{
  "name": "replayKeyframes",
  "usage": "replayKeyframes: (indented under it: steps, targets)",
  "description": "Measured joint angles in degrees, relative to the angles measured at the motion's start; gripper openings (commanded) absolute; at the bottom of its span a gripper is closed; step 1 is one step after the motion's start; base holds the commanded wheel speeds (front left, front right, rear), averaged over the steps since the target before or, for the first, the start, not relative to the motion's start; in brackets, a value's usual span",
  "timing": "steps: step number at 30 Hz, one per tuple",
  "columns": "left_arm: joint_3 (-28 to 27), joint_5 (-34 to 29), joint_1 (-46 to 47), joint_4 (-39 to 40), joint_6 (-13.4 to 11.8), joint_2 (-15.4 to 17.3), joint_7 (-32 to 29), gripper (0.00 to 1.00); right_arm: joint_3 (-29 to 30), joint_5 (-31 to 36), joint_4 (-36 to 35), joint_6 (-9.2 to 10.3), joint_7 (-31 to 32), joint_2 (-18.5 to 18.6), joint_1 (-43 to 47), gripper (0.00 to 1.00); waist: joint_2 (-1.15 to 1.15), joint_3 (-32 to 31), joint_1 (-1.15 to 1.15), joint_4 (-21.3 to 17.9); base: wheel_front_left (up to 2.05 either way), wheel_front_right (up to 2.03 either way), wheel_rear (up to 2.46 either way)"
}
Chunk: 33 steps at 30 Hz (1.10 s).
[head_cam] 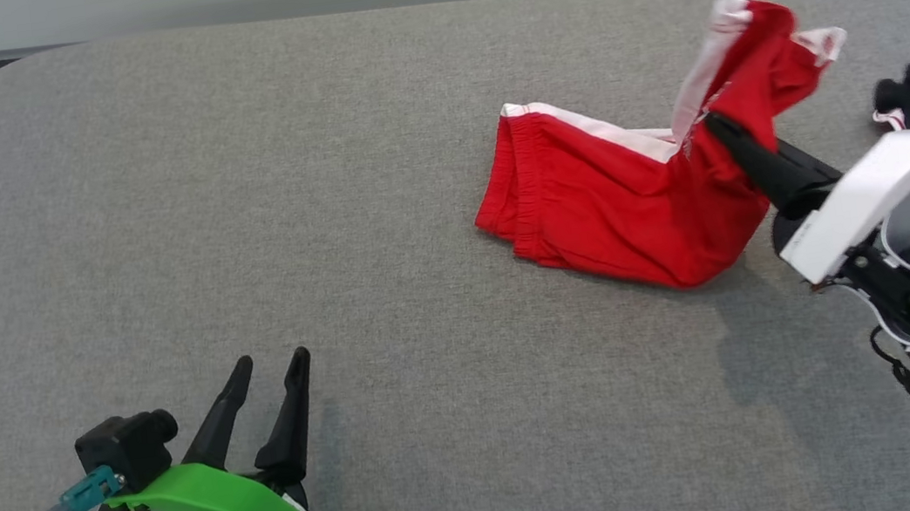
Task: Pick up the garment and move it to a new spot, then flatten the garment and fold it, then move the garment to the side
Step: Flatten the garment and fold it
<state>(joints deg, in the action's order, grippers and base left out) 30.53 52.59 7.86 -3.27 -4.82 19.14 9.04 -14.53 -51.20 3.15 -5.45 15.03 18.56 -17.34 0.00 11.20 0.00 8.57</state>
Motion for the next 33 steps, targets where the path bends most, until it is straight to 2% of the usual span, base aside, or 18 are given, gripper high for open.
replayKeyframes:
  steps: [4, 11, 15, 20, 21, 22, 23, 26, 33]
  targets:
    - [1.3, -0.4, 0.1, 0.8, 0.0, -0.3, -0.7, 1.0, -3.3, 1.9, 0.7, 1.81, 2.5, -2.3, -2.9, 0.0, 0.0, 1.5, 0.0, 1.8, 0.0, 0.0, 0.0]
    - [0.9, -0.4, 0.7, 1.7, -0.1, -0.3, -1.0, 1.0, -7.3, 5.4, 5.6, 4.55, 6.0, -3.7, -6.4, 0.0, 0.0, 4.4, 0.0, 5.1, 0.0, 0.0, 0.0]
    - [0.9, -0.9, 1.1, 1.5, -0.2, -0.3, -1.0, 1.0, -9.4, 6.4, 7.7, 4.61, 6.3, -5.6, -8.1, 0.04, 0.0, 5.8, 0.0, 6.4, 0.0, 0.0, 0.0]
    - [1.2, -0.9, 1.7, 1.3, -0.2, -0.4, -1.0, 1.0, -10.5, 7.9, 10.6, 5.58, 6.5, -7.3, -10.4, 0.01, 0.0, 6.6, 0.0, 7.0, 0.0, 0.0, 0.0]
    - [1.2, -0.9, 1.7, 1.3, -0.2, -0.5, -1.0, 1.0, -10.6, 8.5, 11.1, 5.63, 6.4, -7.4, -10.8, 0.2, 0.0, 6.6, 0.0, 7.0, 0.0, 0.0, 0.0]
    - [1.3, -0.9, 1.8, 1.3, -0.2, -0.5, -1.0, 1.0, -10.7, 8.9, 11.6, 5.98, 6.4, -7.6, -11.2, 0.63, 0.0, 6.6, 0.0, 7.0, 0.0, 0.0, 0.0]
    - [1.3, -0.9, 1.9, 1.3, -0.2, -0.6, -1.0, 1.0, -10.8, 9.4, 12.1, 6.35, 6.3, -7.7, -11.7, 1.0, 0.0, 6.6, 0.0, 6.9, 0.0, 0.0, 0.0]
    - [1.1, -0.9, 2.1, 1.0, -0.2, -0.6, -1.0, 1.0, -11.9, 10.3, 12.6, 6.49, 5.8, -8.2, -12.7, 1.0, 0.0, 6.5, 0.0, 6.6, 0.0, 0.0, 0.0]
    - [-0.9, -0.9, 2.1, 0.0, -0.2, 0.2, -0.1, 1.0, -15.2, 12.9, 10.4, 3.09, 3.0, -8.4, -12.7, 1.0, 0.0, 5.3, 0.0, 5.2, 0.0, 0.0, 0.0]
